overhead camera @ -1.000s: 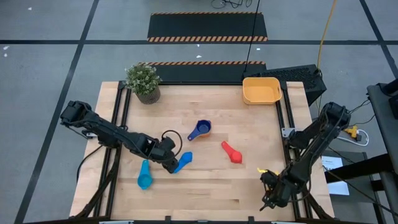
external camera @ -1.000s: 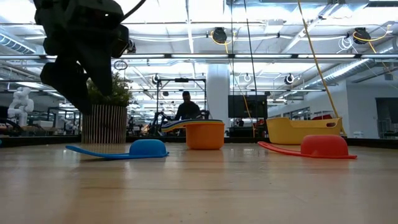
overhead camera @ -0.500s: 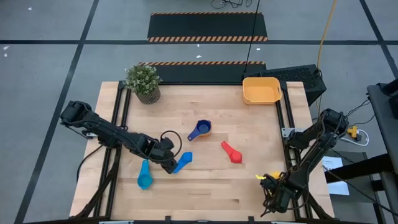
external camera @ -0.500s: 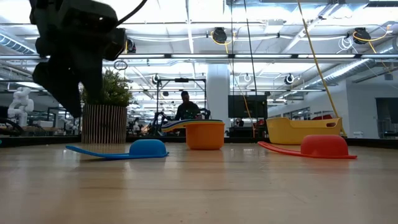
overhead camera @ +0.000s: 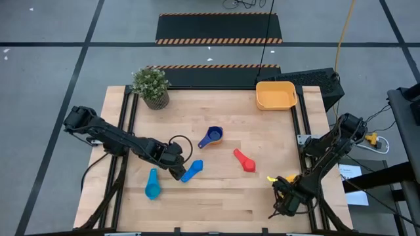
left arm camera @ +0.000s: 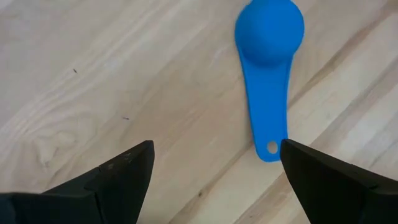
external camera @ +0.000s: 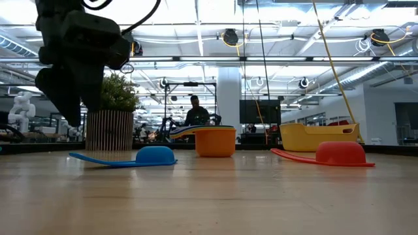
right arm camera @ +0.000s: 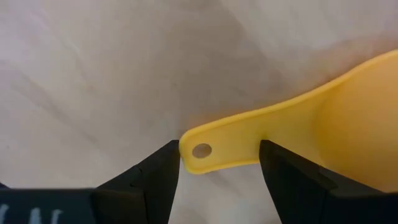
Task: Nest measuring cups in basket
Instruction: Stack the yellow measuring cup on top of the dark blue measuring cup
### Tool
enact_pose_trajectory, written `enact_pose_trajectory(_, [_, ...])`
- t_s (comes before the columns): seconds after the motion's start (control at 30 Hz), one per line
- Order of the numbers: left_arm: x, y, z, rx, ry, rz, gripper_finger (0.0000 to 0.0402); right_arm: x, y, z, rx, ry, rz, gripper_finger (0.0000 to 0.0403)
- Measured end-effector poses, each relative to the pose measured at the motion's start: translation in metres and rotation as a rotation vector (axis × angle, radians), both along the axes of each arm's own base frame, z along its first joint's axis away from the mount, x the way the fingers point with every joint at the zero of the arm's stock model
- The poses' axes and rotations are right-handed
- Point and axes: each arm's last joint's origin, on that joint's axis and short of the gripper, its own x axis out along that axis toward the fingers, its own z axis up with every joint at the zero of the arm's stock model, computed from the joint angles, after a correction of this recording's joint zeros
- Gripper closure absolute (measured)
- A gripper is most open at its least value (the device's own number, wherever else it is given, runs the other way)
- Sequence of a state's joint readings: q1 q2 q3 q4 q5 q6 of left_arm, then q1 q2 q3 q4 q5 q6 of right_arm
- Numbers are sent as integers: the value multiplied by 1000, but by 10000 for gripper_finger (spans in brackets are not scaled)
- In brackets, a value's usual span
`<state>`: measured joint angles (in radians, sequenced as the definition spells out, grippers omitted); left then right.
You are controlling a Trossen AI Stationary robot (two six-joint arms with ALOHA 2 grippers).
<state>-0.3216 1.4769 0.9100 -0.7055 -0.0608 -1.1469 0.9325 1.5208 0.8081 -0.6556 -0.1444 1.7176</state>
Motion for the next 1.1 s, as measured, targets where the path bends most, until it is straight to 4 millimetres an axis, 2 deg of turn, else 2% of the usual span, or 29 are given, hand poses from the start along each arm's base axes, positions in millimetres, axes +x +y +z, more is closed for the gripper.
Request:
enact_pose_trajectory(0.2, [2, 6, 0, -12, 3, 8, 53, 17, -21, -3, -34, 3, 7, 188])
enact_pose_trajectory(0.43, [2, 6, 0, -6, 4, -16, 53, 43, -53, -4, -52, 11, -102, 188])
enact_pose_trajectory(0.7, [2, 6, 0, -2, 4, -27, 53, 57, -80, 13, -38, -101, -169, 188])
enact_pose_trajectory(0.9, [1, 5, 0, -9, 8, -49, 53, 56, -86, 24, -81, -191, -147, 188])
enact_pose_trajectory(1.1, [-2, 5, -1, -28, 46, -92, 53, 60, -72, 17, -132, -287, 21, 188])
